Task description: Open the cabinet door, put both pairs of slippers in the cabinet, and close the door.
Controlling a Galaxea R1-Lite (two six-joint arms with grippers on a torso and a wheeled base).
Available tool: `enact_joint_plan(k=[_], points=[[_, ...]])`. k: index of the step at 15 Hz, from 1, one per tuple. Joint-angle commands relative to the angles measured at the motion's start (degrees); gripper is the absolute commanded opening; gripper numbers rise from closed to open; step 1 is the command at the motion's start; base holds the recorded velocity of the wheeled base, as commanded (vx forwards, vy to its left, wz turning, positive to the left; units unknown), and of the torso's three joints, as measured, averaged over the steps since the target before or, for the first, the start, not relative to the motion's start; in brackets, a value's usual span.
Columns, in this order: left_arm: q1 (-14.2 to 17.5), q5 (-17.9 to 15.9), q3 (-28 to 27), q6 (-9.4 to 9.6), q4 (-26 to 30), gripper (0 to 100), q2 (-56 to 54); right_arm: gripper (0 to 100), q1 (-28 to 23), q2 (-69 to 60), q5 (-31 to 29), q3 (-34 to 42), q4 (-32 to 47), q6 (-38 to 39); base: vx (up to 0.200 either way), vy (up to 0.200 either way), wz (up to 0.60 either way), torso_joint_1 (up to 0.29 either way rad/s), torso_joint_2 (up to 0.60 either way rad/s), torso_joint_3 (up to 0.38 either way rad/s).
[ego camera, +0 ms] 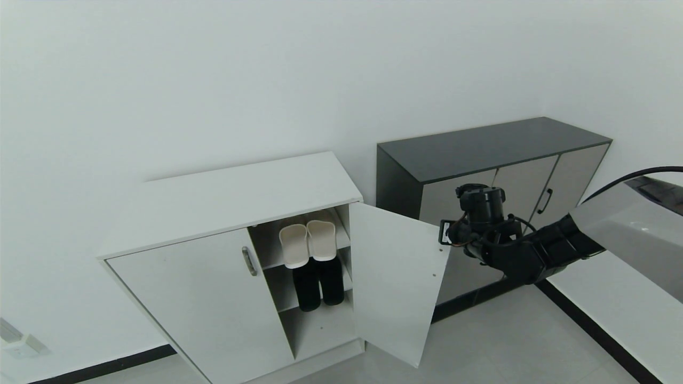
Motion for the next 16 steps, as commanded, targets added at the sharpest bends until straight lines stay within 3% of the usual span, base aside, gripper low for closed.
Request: enact_joint_plan(k=[1, 5, 11, 16], points=[[0.0, 0.0, 0.0, -0.03, 0.0, 0, 0.1, 0, 1.1, -1.2, 0.0, 1.3, 0.0, 0.0, 0.000, 0.000, 0.00, 0.000, 0.00, 0.000], [0.0, 0.0, 0.0, -0.03, 0.0, 0, 0.1, 0, 6.1, -4.1, -0.6, 5.0, -0.1, -0.3, 0.000, 0.000, 0.00, 0.000, 0.00, 0.000], [0.0, 0.0, 0.0, -0.03, 0.0, 0, 0.1, 0, 18.0, -10.2, -1.3, 12.0, -1.3, -0.2, 0.000, 0.000, 0.00, 0.000, 0.00, 0.000], [0.0, 0.0, 0.0, -0.12, 0.0, 0, 0.1, 0, 19.4, -11.7, -0.9, 17.0, -8.5, -3.4, 0.000, 0.000, 0.00, 0.000, 0.00, 0.000]])
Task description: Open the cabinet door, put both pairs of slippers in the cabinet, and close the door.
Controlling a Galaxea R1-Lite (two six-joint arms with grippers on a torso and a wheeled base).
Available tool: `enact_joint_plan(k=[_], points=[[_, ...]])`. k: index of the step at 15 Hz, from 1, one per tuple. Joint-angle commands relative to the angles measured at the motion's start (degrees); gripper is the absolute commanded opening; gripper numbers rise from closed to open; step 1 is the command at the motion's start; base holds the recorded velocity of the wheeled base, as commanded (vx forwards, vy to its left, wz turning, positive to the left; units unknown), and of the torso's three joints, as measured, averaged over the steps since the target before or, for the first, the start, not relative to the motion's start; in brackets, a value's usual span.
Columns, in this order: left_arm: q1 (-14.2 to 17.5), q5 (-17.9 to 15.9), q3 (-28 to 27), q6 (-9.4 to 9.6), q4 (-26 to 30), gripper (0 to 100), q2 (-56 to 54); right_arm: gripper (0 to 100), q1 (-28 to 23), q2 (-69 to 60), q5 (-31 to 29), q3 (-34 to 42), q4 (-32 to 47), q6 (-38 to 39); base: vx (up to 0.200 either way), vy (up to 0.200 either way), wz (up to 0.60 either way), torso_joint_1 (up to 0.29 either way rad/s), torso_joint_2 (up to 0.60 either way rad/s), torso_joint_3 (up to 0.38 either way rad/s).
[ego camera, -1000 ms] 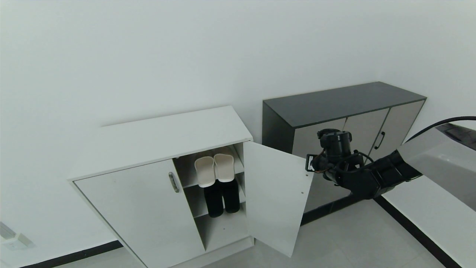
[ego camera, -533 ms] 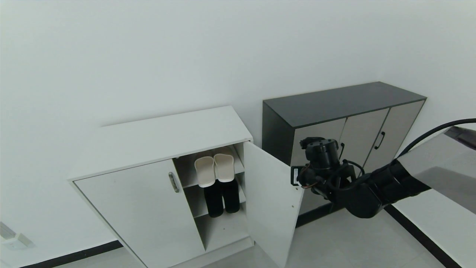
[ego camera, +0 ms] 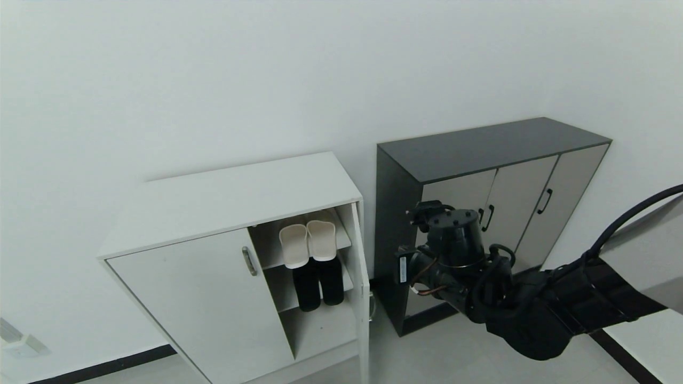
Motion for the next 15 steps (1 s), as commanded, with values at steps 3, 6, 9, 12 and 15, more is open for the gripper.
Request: enact_joint_plan(k=[3, 6, 9, 12, 15], points=[[0.0, 0.0, 0.0, -0.04, 0.0, 0, 0.1, 0, 0.2, -0.1, 0.5, 2.9, -3.0, -1.8, 0.000, 0.000, 0.00, 0.000, 0.00, 0.000], [0.0, 0.0, 0.0, 0.05, 0.0, 0, 0.1, 0, 0.7, 0.2, 0.4, 2.7, -3.0, -2.6, 0.000, 0.000, 0.20, -0.001, 0.00, 0.002], [0.0, 0.0, 0.0, 0.05, 0.0, 0, 0.1, 0, 0.8, 0.3, 0.4, 2.9, -3.0, -2.6, 0.000, 0.000, 0.60, -0.001, 0.00, -0.001], [0.0, 0.0, 0.0, 0.05, 0.0, 0, 0.1, 0, 0.8, 0.3, 0.6, 3.0, -3.0, -2.5, 0.000, 0.000, 0.60, 0.004, 0.00, 0.002], [0.0, 0.0, 0.0, 0.05, 0.0, 0, 0.1, 0, 0.6, 0.8, 0.9, 3.2, -3.9, -2.5, 0.000, 0.000, 0.00, 0.000, 0.00, 0.000]])
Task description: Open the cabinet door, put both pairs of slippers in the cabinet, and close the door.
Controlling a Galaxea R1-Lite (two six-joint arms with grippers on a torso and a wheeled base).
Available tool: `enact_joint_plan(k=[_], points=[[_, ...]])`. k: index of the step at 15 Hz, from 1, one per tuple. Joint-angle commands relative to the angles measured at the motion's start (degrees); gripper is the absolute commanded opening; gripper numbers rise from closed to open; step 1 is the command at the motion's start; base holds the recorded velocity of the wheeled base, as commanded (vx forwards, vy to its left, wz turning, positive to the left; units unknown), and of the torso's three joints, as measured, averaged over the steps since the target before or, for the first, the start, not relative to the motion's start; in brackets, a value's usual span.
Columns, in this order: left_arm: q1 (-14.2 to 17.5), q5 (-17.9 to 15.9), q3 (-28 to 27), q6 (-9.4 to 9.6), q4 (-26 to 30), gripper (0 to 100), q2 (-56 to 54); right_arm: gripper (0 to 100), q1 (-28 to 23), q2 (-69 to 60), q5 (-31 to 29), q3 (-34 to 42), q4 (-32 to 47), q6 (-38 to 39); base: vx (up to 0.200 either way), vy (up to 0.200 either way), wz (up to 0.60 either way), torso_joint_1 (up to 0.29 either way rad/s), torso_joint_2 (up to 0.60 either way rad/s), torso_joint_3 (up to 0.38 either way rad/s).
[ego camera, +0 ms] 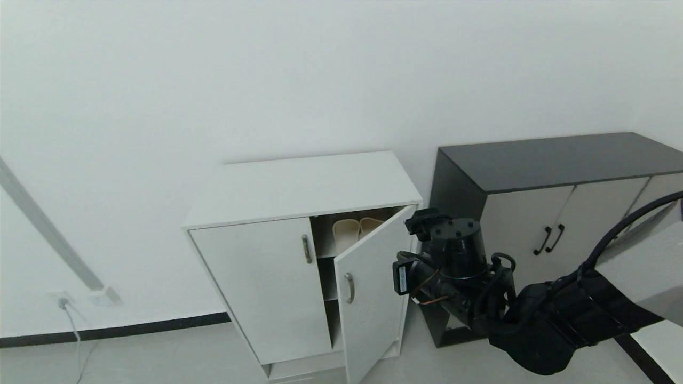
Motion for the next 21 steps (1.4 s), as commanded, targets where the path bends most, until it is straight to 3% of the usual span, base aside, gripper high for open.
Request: enact_joint_plan(k=[1, 8, 10, 14, 21], points=[[0.0, 0.0, 0.0, -0.03, 0.0, 0, 0.1, 0, -0.1, 0.7, 0.1, 0.6, -1.0, 0.0, 0.000, 0.000, 0.00, 0.000, 0.00, 0.000], [0.0, 0.0, 0.0, -0.03, 0.0, 0, 0.1, 0, -1.4, 0.9, 4.0, 6.2, -9.9, -2.6, 0.000, 0.000, 0.00, 0.000, 0.00, 0.000], [0.0, -0.1, 0.0, 0.14, 0.0, 0, 0.1, 0, -1.2, -1.5, 9.1, 12.6, -13.0, -3.7, 0.000, 0.000, 0.00, 0.000, 0.00, 0.000], [0.0, -0.1, 0.0, 0.14, 0.0, 0, 0.1, 0, -1.2, -2.0, 10.7, 19.9, -19.2, -4.7, 0.000, 0.000, 0.00, 0.000, 0.00, 0.000], [0.0, -0.1, 0.0, 0.14, 0.0, 0, 0.1, 0, -0.6, -1.9, 11.3, 26.4, -23.9, -5.4, 0.200, 0.000, 0.00, 0.000, 0.00, 0.004]])
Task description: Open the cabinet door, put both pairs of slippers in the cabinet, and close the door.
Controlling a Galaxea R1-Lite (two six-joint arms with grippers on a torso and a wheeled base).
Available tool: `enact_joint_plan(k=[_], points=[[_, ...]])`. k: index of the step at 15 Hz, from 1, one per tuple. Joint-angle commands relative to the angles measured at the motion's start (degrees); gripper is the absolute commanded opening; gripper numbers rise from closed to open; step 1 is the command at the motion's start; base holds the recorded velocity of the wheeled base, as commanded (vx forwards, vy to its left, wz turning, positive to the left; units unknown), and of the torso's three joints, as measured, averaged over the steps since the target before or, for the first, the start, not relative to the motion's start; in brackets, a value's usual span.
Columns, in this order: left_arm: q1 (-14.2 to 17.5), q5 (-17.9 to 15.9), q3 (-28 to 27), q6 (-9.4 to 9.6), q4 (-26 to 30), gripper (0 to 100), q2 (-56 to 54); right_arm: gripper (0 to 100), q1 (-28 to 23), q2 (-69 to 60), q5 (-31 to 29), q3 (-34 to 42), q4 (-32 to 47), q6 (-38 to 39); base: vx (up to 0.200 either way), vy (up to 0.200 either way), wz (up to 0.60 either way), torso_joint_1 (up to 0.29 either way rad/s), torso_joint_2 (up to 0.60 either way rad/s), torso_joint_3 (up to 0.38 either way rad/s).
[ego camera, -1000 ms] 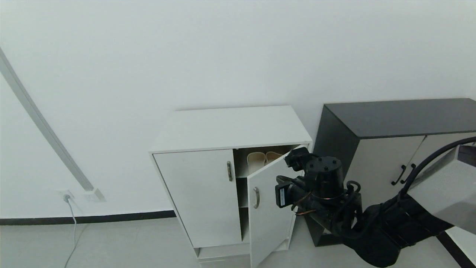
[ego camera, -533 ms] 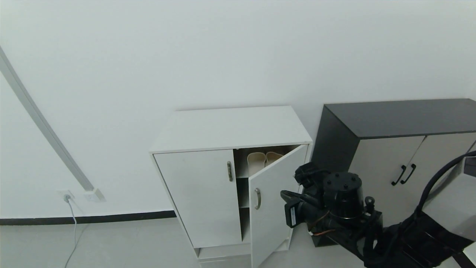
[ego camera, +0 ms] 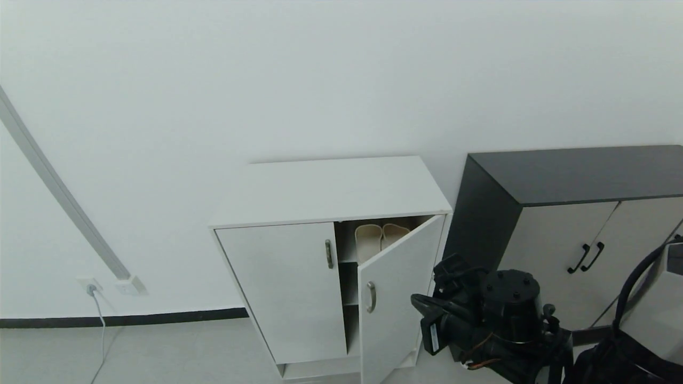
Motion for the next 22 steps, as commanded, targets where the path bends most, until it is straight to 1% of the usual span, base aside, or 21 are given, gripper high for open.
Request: enact_joint_plan(k=[1, 3, 5, 6, 10, 11, 13, 17, 19, 22], points=[[0.0, 0.0, 0.0, -0.08, 0.0, 0, 0.1, 0, 0.4, -0.1, 0.0, 3.9, -2.6, 0.0, 0.200, 0.000, 0.00, 0.017, 0.01, -0.002], [0.0, 0.0, 0.0, -0.08, 0.0, 0, 0.1, 0, 1.5, 0.0, 0.0, 9.8, -7.3, 0.0, 0.000, 0.000, 0.00, 0.000, 0.00, 0.000], [0.0, 0.0, 0.0, -0.08, 0.0, 0, 0.1, 0, 1.9, 0.5, 0.1, 13.5, -11.7, 0.0, 0.000, 0.000, 0.00, 0.000, 0.00, 0.000], [0.0, 0.0, 0.0, -0.08, 0.0, 0, 0.1, 0, 1.9, 1.2, 0.1, 13.6, -12.0, 0.0, 0.000, 0.000, 0.00, 0.000, 0.00, 0.000], [0.0, 0.0, 0.0, 0.01, 0.0, 0, 0.1, 0, 0.9, 6.2, 0.0, 8.9, -13.1, 0.0, 0.000, 0.000, 0.00, 0.000, 0.00, 0.000], [0.0, 0.0, 0.0, 0.01, 0.0, 0, 0.1, 0, 0.0, 8.8, 0.0, 5.8, -13.8, 0.0, 0.000, 0.000, 0.00, 0.000, 0.00, 0.000], [0.0, -0.1, 0.0, 0.01, 0.0, 0, 0.1, 0, -1.3, 10.6, 0.0, 2.7, -13.8, 0.0, 0.000, 0.000, 0.00, 0.000, 0.00, 0.000], [0.0, -0.1, 0.0, 0.10, 0.0, 0, 0.1, 0, -3.2, 13.2, 0.1, -1.5, -13.6, 0.0, 0.000, 0.000, 0.00, 0.000, 0.00, 0.000], [0.0, -0.1, 0.0, 0.10, 0.0, 0, 0.1, 0, -3.4, 15.5, 0.0, -5.2, -13.1, 0.0, 0.000, 0.000, 0.00, 0.000, 0.00, 0.000], [0.0, -0.1, 0.0, 0.10, 0.0, 0, 0.1, 0, -4.7, 17.0, 0.0, -10.6, -10.4, 0.0, 0.000, 0.000, 0.00, 0.000, 0.00, 0.000]])
